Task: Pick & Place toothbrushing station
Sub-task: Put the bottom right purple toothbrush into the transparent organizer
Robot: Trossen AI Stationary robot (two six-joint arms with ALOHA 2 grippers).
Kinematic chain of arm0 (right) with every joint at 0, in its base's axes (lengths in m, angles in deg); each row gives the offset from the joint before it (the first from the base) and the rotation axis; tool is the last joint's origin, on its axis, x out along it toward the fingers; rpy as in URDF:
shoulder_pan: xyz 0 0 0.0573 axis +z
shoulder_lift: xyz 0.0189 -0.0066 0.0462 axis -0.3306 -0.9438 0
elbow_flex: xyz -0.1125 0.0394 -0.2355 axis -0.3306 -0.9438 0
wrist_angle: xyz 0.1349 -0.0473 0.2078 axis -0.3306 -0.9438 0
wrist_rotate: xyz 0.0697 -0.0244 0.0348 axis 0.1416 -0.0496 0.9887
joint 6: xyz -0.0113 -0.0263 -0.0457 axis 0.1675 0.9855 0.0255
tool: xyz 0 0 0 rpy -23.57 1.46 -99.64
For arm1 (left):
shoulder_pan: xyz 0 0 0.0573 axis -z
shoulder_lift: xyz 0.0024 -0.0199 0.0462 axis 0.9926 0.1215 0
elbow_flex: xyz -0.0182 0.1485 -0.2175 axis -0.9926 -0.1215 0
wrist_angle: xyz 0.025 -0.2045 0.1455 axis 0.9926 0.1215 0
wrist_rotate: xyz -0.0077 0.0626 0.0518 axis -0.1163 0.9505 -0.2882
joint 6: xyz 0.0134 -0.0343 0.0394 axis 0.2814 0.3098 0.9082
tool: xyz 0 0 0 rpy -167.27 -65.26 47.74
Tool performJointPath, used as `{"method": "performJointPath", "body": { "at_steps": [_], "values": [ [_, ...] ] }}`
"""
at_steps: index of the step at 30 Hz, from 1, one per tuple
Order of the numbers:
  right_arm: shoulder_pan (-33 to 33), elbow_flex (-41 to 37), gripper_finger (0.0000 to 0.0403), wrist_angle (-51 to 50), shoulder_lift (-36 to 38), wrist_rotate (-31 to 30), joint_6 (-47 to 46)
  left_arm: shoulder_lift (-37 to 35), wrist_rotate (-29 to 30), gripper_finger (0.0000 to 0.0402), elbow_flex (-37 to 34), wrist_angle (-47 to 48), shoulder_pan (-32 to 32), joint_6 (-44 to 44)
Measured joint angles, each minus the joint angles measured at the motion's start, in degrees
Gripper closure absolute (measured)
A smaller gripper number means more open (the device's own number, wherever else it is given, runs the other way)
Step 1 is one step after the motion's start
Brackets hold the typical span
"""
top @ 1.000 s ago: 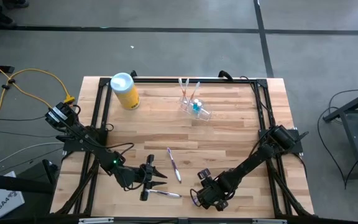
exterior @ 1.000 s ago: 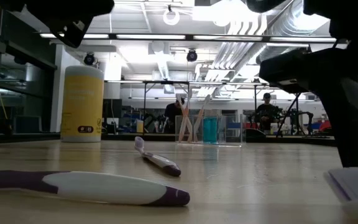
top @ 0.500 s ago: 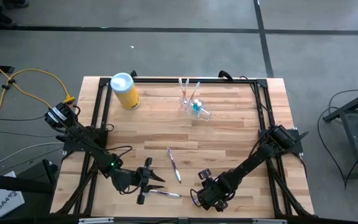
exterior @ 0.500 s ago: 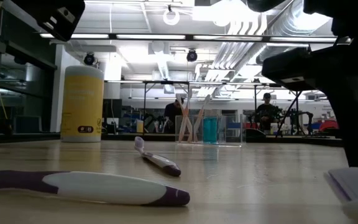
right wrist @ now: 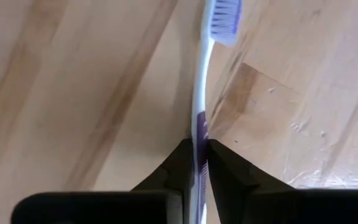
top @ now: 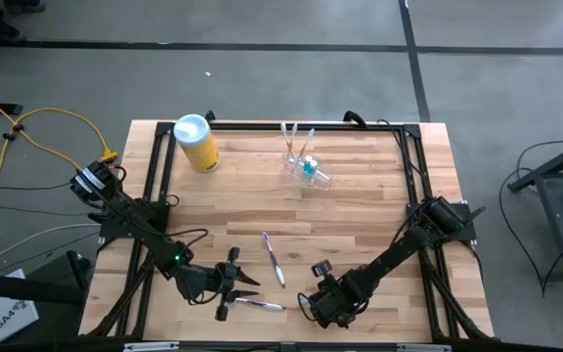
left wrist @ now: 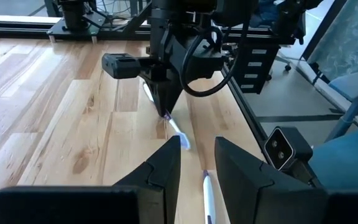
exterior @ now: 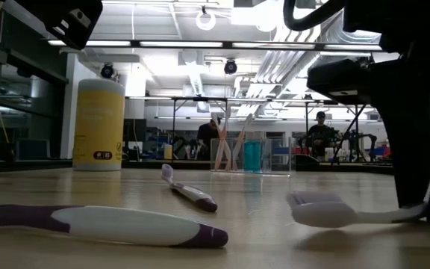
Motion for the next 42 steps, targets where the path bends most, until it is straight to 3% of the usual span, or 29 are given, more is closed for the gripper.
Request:
{"method": "performJointPath", "body": {
  "at_steps": [7, 20, 31, 38, 42],
  "values": [
    [-0.05, -0.07, 0.0392, -0.53, 0.0, -0.89, 0.2, 0.0, -0.02, 0.0307, 0.0, 0.0, 0.0, 0.02],
    [-0.09, -0.19, 0.0396, -1.37, 1.21, -3.31, -2.18, 0.0, -0.02, 0.0307, 0.0, 0.0, 0.0, 0.05],
    [-0.73, -0.42, 0.0398, -4.93, 7.01, -17.21, -11.02, -0.02, -0.04, 0.0307, 0.0, -0.57, -0.02, 0.28],
    [-1.15, -0.31, 0.0399, -5.91, 11.18, -32.02, -20.85, -0.02, -0.04, 0.0307, 0.0, -0.7, -0.02, 0.66],
    [-2.16, -0.27, 0.0399, -11.09, 13.46, -40.01, -31.36, -0.02, -0.04, 0.0307, 0.0, -1.21, -0.02, 0.55]
  ]
}}
